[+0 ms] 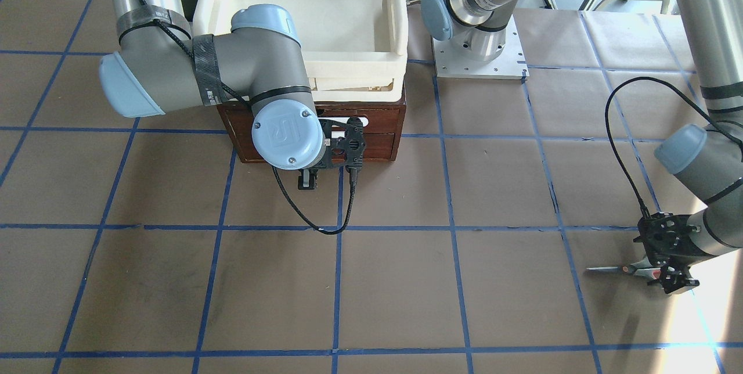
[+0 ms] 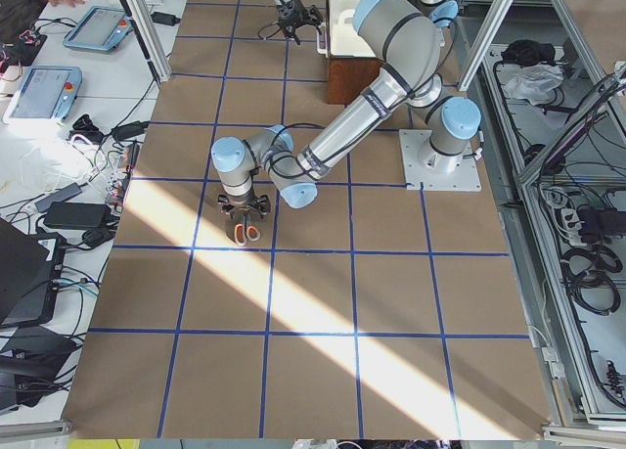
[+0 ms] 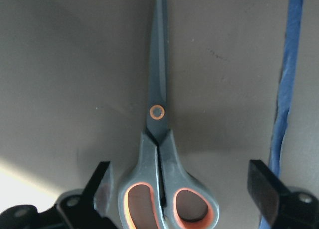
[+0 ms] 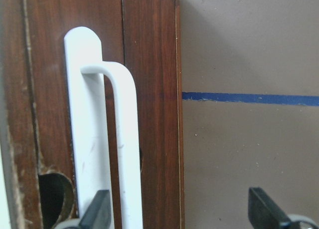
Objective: Place scissors in drawer with both arms
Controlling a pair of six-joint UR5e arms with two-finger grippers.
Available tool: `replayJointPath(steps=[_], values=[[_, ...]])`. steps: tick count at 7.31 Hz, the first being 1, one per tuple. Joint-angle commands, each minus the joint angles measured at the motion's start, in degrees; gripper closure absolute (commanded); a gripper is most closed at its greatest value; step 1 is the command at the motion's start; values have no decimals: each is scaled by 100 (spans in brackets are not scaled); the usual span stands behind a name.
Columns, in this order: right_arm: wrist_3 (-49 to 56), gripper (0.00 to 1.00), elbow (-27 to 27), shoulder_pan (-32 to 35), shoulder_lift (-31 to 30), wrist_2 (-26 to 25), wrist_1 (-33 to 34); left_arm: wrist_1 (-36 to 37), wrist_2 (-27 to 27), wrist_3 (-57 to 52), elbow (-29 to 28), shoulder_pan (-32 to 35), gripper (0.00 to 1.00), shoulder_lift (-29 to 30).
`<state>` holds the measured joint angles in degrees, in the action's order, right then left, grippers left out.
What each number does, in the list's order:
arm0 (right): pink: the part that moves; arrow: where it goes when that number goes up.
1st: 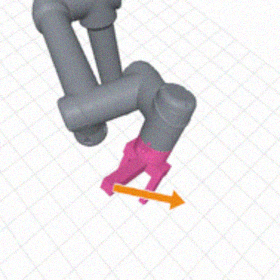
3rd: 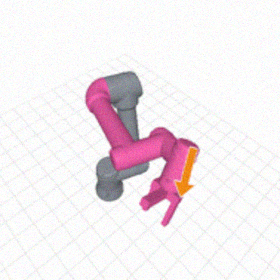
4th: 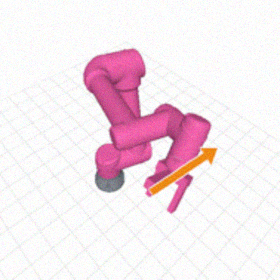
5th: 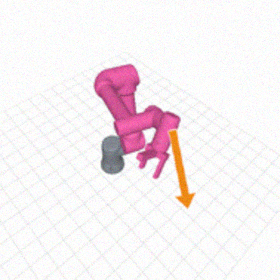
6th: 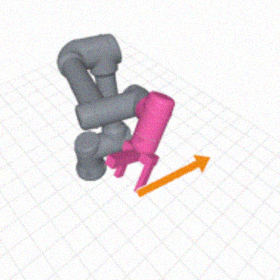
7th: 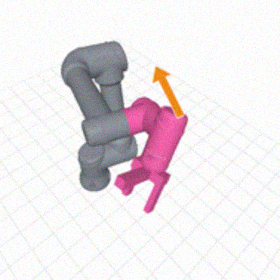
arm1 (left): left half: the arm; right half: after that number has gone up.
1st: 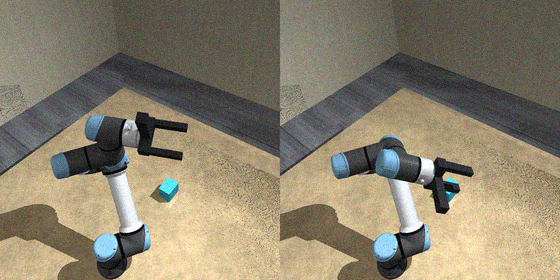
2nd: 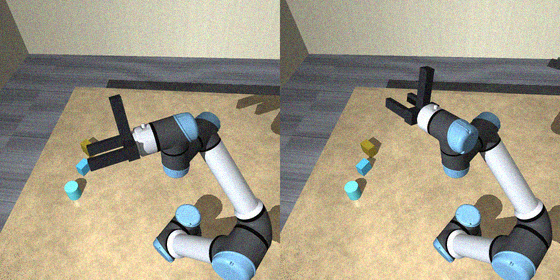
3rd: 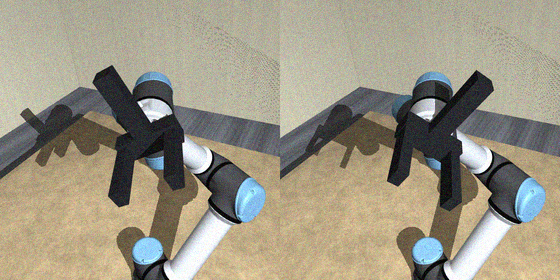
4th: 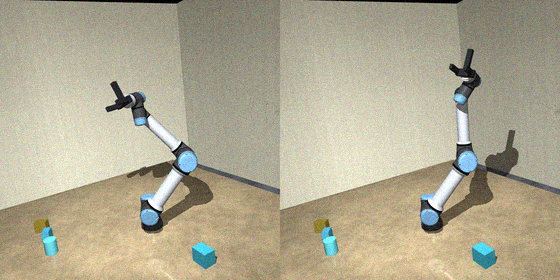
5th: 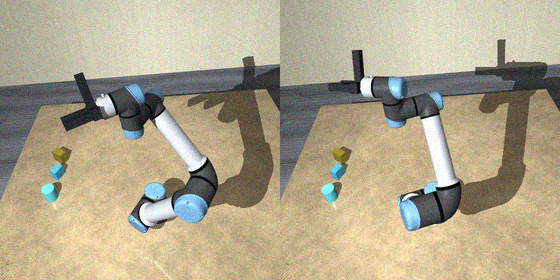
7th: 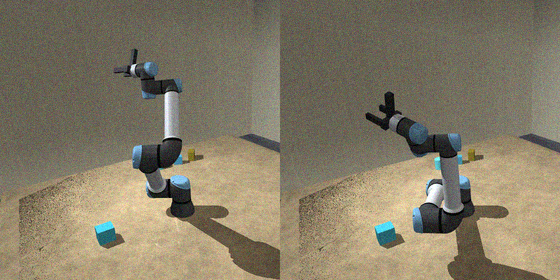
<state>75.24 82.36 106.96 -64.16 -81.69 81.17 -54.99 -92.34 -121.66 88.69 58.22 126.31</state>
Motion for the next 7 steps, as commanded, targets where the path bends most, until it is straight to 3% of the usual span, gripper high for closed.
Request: replayJointPath(steps=[1,2,4,6,7], values=[[26,7,69,1,0,4,74,41,66,-15,8,5,5,130],[26,8,78,1,0,4,91,41,67,-7,8,5,5,131],[35,18,113,1,0,4,153,50,40,-76,8,5,16,131],[52,26,113,1,0,-48,179,67,40,-383,8,5,79,131],[52,30,105,1,0,-75,180,67,14,-437,8,5,100,131]])
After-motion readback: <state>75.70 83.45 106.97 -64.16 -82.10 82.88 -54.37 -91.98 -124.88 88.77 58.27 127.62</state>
